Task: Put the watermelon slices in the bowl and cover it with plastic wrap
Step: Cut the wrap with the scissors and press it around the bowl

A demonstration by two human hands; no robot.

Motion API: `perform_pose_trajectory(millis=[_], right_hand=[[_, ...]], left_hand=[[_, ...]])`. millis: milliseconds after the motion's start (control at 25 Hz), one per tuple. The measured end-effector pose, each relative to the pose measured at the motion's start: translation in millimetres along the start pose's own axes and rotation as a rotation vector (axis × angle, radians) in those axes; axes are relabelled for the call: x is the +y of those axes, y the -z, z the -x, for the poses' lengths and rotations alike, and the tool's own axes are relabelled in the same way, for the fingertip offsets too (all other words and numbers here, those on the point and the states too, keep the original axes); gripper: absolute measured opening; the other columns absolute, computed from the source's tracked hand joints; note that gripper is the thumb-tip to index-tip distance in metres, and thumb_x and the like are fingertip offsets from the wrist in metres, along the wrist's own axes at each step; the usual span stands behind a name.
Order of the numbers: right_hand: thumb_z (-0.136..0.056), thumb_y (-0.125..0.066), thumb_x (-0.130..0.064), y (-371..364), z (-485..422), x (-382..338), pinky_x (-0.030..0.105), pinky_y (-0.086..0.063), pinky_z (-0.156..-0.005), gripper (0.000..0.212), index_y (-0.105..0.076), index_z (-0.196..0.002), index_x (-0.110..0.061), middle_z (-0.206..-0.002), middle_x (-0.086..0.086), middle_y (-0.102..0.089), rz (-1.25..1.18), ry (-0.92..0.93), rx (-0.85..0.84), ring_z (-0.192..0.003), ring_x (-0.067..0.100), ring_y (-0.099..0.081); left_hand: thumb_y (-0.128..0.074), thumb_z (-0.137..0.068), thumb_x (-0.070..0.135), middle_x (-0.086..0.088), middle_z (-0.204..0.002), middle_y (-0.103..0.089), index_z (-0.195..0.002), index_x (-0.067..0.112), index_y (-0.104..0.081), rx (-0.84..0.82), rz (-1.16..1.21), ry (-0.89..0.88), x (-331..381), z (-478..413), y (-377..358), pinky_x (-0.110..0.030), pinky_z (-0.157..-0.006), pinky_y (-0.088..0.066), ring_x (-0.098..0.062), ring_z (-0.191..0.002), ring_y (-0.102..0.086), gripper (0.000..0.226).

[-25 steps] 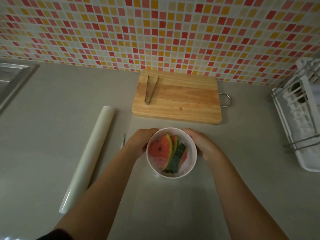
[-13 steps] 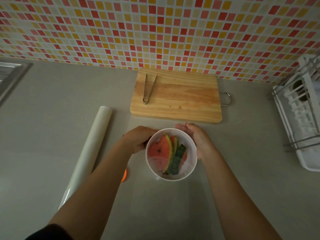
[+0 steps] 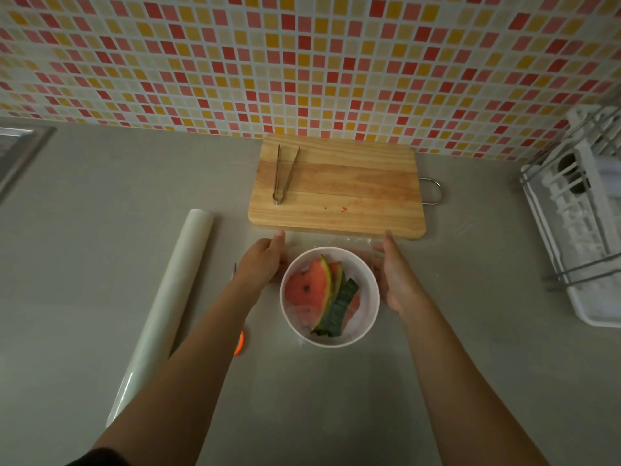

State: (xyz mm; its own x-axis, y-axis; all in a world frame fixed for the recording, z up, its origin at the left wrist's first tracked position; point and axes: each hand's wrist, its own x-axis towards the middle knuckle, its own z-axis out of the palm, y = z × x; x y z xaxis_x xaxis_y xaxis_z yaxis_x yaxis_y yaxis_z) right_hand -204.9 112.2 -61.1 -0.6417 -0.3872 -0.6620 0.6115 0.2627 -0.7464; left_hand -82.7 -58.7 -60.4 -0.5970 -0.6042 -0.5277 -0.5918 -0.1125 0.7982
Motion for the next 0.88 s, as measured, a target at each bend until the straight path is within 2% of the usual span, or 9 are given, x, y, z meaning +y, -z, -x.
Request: perform_pose_trajectory(millis=[40,120,200,240,320,440,600,760,880], right_hand=[[-0.092,-0.032,-0.058,5,1,4,0.049,-0.048,-0.092,0.045,-0.040,-0.114,-0.020,-0.110,0.018,-0.066,0.000,0.013,-0.011,-0.102,0.034,-0.062],[-0.084,-0.041,-0.064,14,6,15,0.055,-0.043,-0.099,0.052,-0.032,-0.119,-0.027,-0.125,0.025,-0.056,-0.041,0.090,-0.147,-0.112,0.038,-0.056],[-0.072,-0.050,-0.069,18,13,23,0.051,-0.044,-0.099,0.062,-0.040,-0.120,-0.031,-0.129,0.021,-0.055,-0.066,0.165,-0.307,-0.113,0.033,-0.056],[-0.071,-0.051,-0.069,17,15,23,0.048,-0.045,-0.097,0.061,-0.049,-0.118,-0.032,-0.127,0.016,-0.057,-0.047,0.193,-0.356,-0.113,0.030,-0.056],[-0.076,-0.048,-0.066,13,16,19,0.041,-0.047,-0.093,0.052,-0.061,-0.112,-0.031,-0.119,0.006,-0.063,0.015,0.227,-0.384,-0.111,0.024,-0.059],[-0.079,-0.045,-0.061,4,15,10,0.033,-0.048,-0.087,0.050,-0.064,-0.111,-0.028,-0.108,-0.002,-0.069,0.041,0.220,-0.369,-0.103,0.017,-0.062],[-0.077,-0.045,-0.063,-3,18,11,0.024,-0.054,-0.074,0.059,-0.061,-0.115,-0.021,-0.104,-0.001,-0.072,-0.006,0.191,-0.381,-0.099,0.016,-0.066],[-0.074,-0.038,-0.073,-8,18,16,0.027,-0.050,-0.085,0.065,-0.058,-0.117,-0.030,-0.117,-0.006,-0.066,0.001,0.232,-0.329,-0.109,0.014,-0.062],[-0.070,-0.035,-0.079,-11,12,20,0.037,-0.043,-0.101,0.066,-0.056,-0.114,-0.035,-0.131,-0.006,-0.055,-0.015,0.232,-0.267,-0.117,0.014,-0.056]], left_hand=[[-0.033,-0.097,0.053,-0.011,-0.096,-0.070,-0.118,0.012,-0.058,-0.017,-0.006,-0.027,-6,5,3,-0.041,-0.087,-0.052,-0.026,-0.090,-0.066,0.052],[-0.024,-0.094,0.061,-0.009,-0.101,-0.073,-0.123,0.034,-0.052,-0.179,0.075,-0.105,-17,15,8,-0.039,-0.089,-0.052,-0.022,-0.096,-0.069,0.049],[-0.021,-0.093,0.064,-0.003,-0.104,-0.075,-0.118,0.048,-0.051,-0.302,0.168,-0.135,-21,22,7,-0.035,-0.087,-0.053,-0.016,-0.099,-0.070,0.043],[-0.021,-0.092,0.065,0.000,-0.105,-0.075,-0.116,0.050,-0.053,-0.322,0.240,-0.127,-21,23,4,-0.033,-0.085,-0.054,-0.014,-0.101,-0.069,0.043],[-0.022,-0.092,0.065,0.005,-0.107,-0.074,-0.113,0.049,-0.059,-0.339,0.344,-0.100,-18,23,-4,-0.031,-0.082,-0.056,-0.014,-0.105,-0.067,0.046],[-0.021,-0.092,0.063,0.004,-0.112,-0.072,-0.108,0.040,-0.068,-0.358,0.364,-0.102,-10,20,-11,-0.030,-0.084,-0.056,-0.015,-0.107,-0.066,0.056],[-0.024,-0.093,0.060,-0.008,-0.115,-0.070,-0.112,0.025,-0.069,-0.355,0.410,-0.104,-10,18,-18,-0.044,-0.098,-0.048,-0.024,-0.112,-0.063,0.060],[-0.024,-0.089,0.062,-0.008,-0.123,-0.066,-0.123,0.025,-0.061,-0.358,0.435,-0.114,-12,21,-21,-0.048,-0.104,-0.043,-0.025,-0.117,-0.059,0.063],[-0.019,-0.090,0.067,-0.003,-0.124,-0.064,-0.128,0.034,-0.056,-0.341,0.295,-0.149,-12,22,-21,-0.044,-0.104,-0.044,-0.018,-0.116,-0.059,0.063]])
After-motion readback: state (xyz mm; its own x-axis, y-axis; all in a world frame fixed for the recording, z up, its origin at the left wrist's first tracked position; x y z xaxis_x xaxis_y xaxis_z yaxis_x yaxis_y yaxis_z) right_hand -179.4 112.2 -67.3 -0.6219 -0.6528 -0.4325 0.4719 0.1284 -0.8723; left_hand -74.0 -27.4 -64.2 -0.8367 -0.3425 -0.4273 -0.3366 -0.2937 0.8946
